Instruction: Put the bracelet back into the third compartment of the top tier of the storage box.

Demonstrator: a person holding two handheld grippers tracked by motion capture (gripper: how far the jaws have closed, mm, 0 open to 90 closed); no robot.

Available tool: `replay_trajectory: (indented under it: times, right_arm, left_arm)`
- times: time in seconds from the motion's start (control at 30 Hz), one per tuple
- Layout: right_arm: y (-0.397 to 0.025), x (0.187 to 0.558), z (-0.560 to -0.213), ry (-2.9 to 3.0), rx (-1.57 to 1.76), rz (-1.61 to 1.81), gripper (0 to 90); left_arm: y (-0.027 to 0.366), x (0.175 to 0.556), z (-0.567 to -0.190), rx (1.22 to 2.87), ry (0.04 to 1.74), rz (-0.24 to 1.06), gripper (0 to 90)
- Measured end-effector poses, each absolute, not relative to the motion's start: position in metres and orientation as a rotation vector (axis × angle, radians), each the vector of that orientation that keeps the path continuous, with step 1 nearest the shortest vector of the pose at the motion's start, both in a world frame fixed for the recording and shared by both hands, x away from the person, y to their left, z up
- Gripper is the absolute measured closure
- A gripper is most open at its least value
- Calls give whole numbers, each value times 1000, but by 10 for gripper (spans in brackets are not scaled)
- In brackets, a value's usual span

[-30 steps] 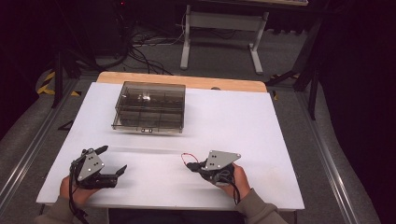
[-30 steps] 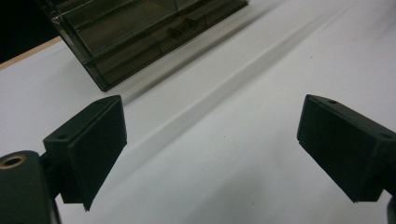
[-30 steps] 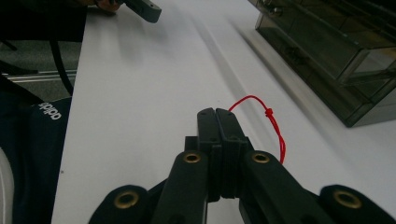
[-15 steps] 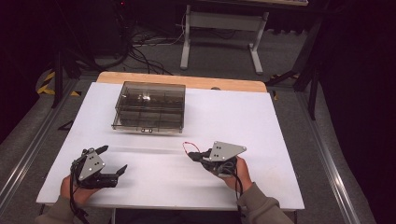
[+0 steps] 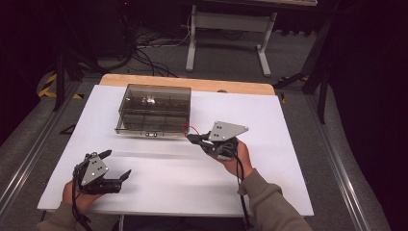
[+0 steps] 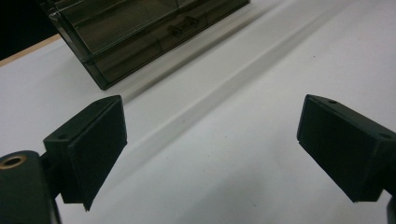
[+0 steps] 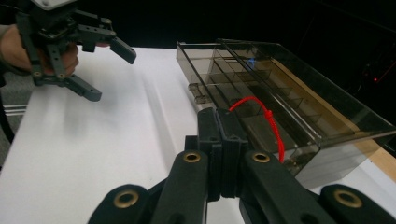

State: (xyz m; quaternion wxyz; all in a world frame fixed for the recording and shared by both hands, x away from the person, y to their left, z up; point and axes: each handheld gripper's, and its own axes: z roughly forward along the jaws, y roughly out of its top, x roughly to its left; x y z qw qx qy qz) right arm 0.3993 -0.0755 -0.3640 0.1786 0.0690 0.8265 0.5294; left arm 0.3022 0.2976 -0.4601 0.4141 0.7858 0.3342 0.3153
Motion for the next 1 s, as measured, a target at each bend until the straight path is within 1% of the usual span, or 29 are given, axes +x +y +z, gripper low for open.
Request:
replay_trajectory:
  times: [0.3, 0.53, 1.0]
  right_arm:
    - [-44, 423, -361, 2366, 199, 1454, 900]
    - [-23, 442, -368, 2390, 249, 1454, 900]
    - [-17, 457, -383, 2415, 345, 1427, 899]
  left_arm:
    - [298, 302, -460, 1982, 831, 787, 93]
    - [298, 302, -460, 1977, 825, 783, 93]
    - [298, 302, -460, 1982, 824, 782, 94]
